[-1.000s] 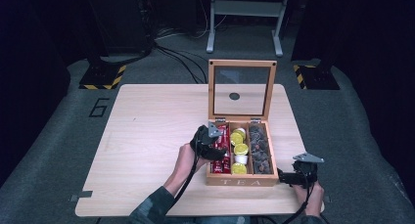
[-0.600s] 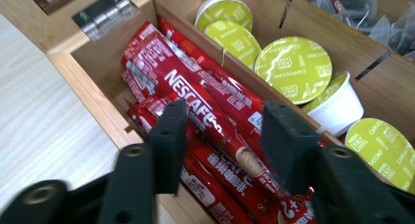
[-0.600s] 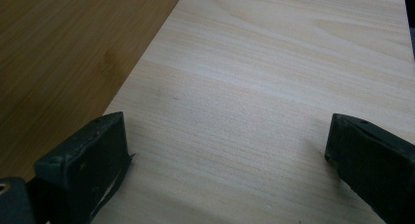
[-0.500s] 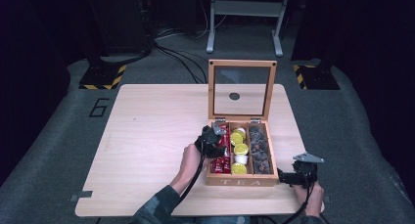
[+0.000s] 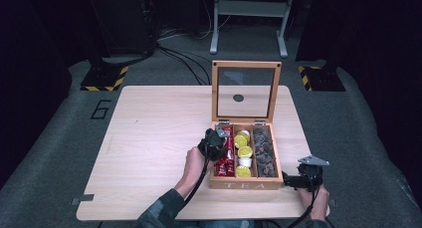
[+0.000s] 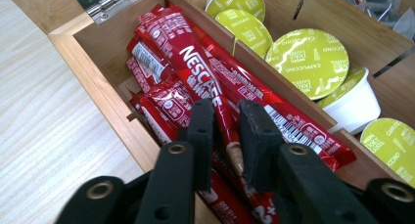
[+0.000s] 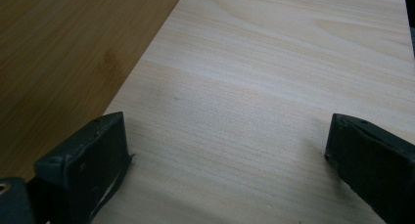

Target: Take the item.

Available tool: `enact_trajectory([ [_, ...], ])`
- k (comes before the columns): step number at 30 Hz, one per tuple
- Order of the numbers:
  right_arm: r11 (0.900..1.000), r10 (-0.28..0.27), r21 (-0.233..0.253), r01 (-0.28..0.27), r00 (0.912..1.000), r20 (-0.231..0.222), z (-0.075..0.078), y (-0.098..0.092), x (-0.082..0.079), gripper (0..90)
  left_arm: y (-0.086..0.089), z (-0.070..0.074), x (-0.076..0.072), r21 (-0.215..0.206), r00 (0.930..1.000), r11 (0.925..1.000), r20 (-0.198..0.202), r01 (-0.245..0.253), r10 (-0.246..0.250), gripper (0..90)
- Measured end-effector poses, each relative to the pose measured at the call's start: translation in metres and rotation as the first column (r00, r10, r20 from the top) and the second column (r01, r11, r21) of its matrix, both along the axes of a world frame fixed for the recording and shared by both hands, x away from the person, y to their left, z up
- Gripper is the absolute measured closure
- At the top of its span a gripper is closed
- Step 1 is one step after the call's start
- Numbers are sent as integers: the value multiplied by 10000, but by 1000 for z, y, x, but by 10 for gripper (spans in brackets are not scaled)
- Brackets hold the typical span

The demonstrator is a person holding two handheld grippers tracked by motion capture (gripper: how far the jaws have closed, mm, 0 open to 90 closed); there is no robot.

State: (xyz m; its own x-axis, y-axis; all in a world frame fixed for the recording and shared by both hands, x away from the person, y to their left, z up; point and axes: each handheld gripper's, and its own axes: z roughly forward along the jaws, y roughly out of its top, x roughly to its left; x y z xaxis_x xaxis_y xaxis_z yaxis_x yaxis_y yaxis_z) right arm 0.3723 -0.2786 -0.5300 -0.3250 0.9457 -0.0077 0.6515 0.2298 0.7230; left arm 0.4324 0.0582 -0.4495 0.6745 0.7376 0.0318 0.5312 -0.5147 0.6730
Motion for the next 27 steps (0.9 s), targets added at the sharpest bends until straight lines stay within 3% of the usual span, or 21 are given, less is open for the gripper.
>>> enact_trajectory([
  [11, 10000, -7, 1, 7, 10000, 0, 0, 0, 0, 17, 4, 6, -4, -400, 9999, 9992, 99, -92, 96, 834],
  [27, 10000, 26, -26, -26, 10000, 22, 0, 0, 0, 17, 24, 35, -19, -994, 9949, 9947, 993, 271, -172, 839],
])
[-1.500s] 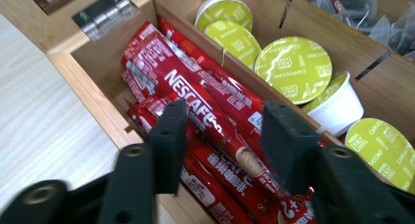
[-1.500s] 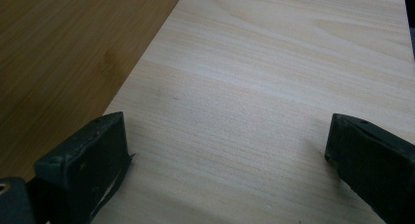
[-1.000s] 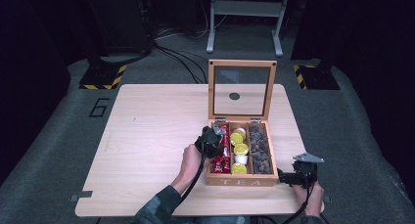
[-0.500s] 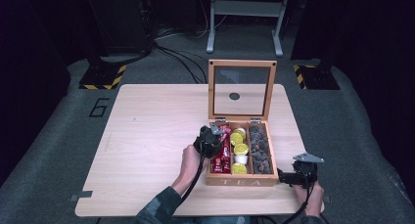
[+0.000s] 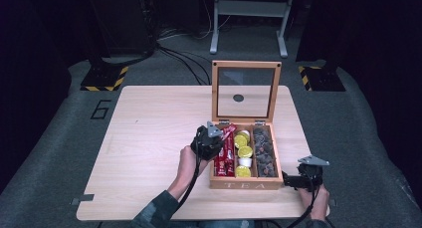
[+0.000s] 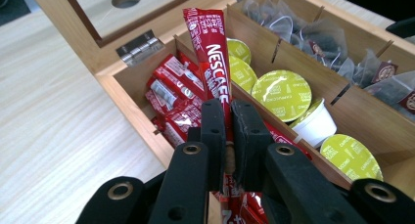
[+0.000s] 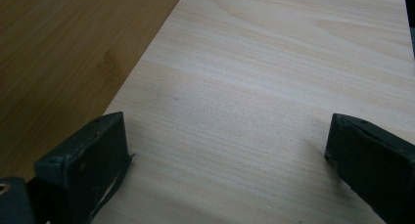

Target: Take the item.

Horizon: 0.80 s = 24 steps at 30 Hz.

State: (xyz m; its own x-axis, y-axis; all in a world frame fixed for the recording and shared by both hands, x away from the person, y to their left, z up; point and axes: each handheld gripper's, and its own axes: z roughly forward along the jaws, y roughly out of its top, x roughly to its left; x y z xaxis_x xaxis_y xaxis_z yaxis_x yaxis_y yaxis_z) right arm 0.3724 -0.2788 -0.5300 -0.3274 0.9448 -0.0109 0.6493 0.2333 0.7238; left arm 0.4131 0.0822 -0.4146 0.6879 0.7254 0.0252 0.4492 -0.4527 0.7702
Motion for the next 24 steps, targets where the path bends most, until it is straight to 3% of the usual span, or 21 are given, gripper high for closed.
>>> enact_trajectory([
  [10, 10000, -81, 55, 81, 10000, -12, 0, 1, 0, 16, 19, 15, -8, 48, 9991, 10000, 416, 41, -43, 841],
  [24, 10000, -66, 44, 66, 10000, -10, 0, 0, 0, 16, 52, 21, -13, -67, 9968, 9994, 726, -341, 345, 843],
])
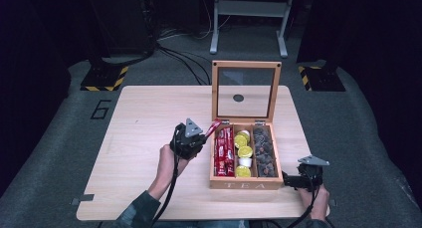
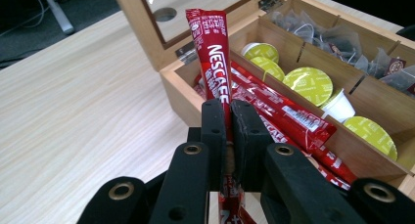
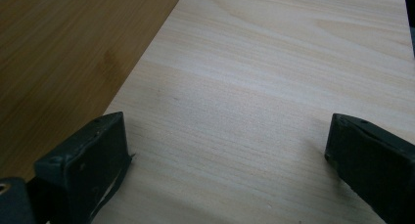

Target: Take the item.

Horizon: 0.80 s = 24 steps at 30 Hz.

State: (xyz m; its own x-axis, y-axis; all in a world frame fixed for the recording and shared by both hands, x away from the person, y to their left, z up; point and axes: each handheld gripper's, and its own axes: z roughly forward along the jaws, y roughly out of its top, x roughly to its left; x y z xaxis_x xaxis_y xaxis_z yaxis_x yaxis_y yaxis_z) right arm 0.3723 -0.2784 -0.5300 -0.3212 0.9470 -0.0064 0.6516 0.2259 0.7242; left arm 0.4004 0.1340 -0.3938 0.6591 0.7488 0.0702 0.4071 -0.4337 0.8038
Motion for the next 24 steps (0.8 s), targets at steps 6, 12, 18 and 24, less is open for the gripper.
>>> enact_trajectory([
  [6, 10000, -2, -1, 2, 10000, -7, 0, 0, 0, 16, 14, 1, -1, -20, 9997, 9997, 86, -249, 249, 843],
  [12, 10000, 22, -9, -22, 10000, -15, 0, 0, 0, 16, 28, 2, -1, -84, 9986, 9987, 159, -509, 510, 843],
  [18, 10000, 27, -13, -27, 10000, -11, 0, 0, 0, 16, 41, 0, -2, 18, 9970, 9973, 248, -734, 733, 843],
  [24, 10000, 22, -9, -22, 10000, -8, 0, 0, 0, 17, 57, -2, -1, -115, 9939, 9944, 332, -1051, 1054, 843],
])
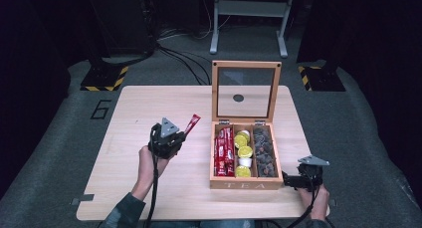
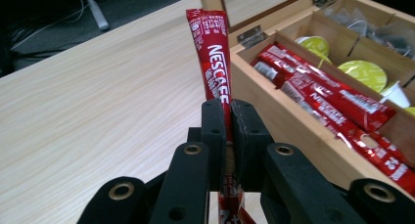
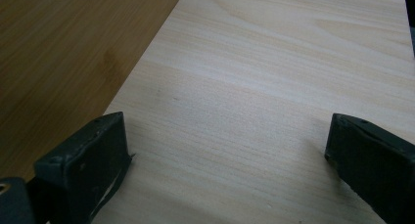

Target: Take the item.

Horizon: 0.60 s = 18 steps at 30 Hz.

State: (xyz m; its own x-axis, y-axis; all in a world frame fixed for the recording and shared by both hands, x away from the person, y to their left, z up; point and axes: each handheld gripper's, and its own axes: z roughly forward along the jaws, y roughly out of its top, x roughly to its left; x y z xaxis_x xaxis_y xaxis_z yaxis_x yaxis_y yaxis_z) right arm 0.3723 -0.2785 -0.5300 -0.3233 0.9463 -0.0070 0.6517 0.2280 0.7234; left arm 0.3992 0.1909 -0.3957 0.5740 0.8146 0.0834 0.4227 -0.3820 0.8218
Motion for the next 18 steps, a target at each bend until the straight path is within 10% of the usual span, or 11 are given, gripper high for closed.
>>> enact_trajectory([
  [18, 10000, -78, 52, 78, 10000, 4, 0, 1, 0, 17, 39, -6, 6, -94, 9958, 9958, 13, -912, 912, 843],
])
